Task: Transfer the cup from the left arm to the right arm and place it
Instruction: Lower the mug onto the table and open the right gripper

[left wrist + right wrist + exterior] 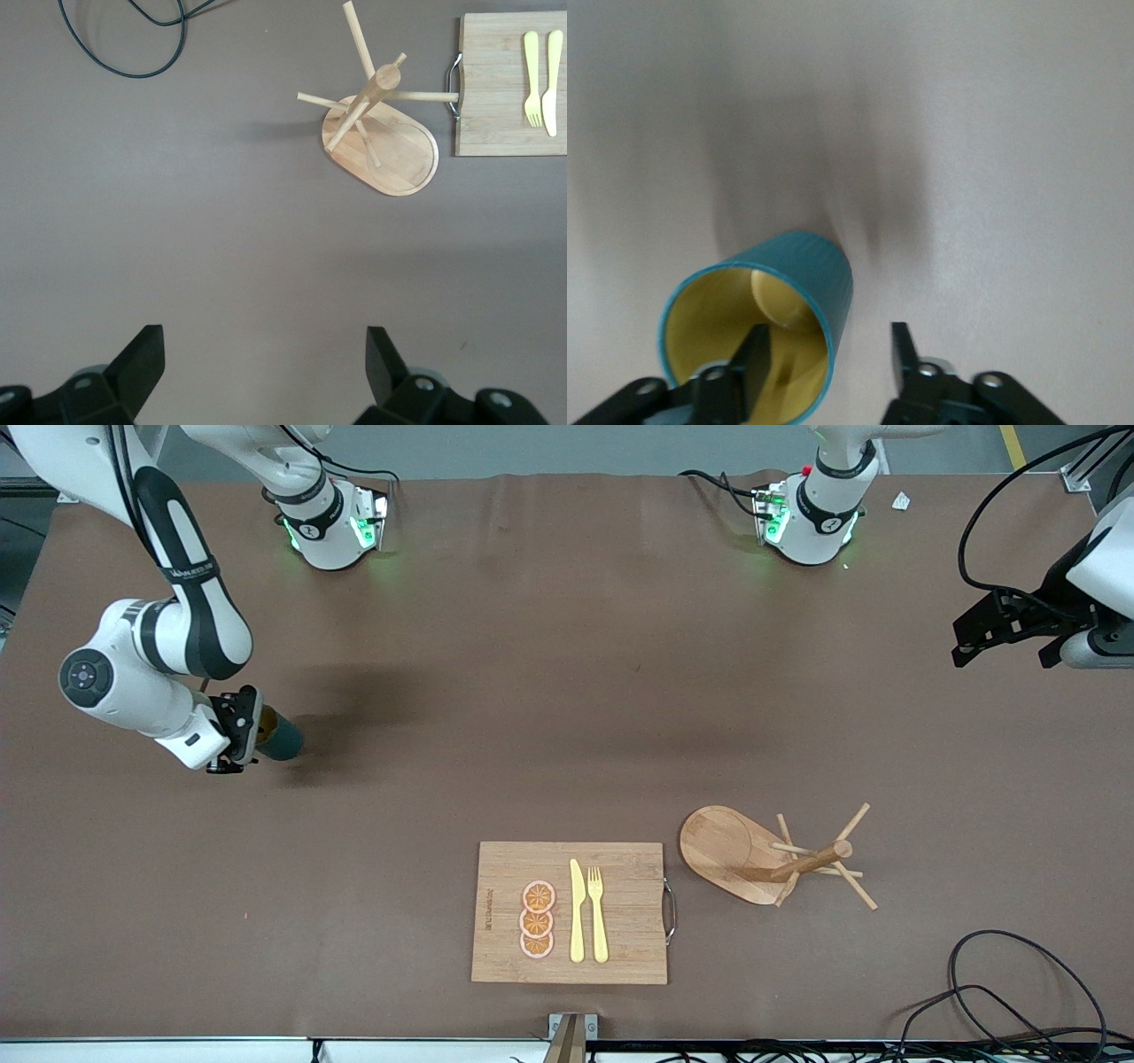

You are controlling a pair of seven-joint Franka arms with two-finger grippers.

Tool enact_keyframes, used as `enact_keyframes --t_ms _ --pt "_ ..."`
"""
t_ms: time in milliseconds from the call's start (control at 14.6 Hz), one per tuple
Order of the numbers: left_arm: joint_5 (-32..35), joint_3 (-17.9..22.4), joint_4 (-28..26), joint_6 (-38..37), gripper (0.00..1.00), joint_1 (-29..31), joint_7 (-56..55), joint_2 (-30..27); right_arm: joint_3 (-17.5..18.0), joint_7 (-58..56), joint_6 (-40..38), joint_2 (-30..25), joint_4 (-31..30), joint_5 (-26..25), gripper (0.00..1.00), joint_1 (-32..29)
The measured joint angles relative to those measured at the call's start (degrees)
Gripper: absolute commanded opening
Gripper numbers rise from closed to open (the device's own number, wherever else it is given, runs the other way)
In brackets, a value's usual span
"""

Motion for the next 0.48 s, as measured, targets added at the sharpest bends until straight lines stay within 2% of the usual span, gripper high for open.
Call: enact_keyframes --t_ms 344,481 --pt "0.0 0.0 0.0 0.0 1.00 0.0 0.0 0.0 -0.5 18.8 -12.2 -4.3 6.1 0.1 1.00 -0.8" --pt "0.0 0.0 0.0 0.0 1.00 0.0 -0.1 0.0 -0.4 24.2 -19.3 -5.3 10.9 0.1 1.00 -0.7"
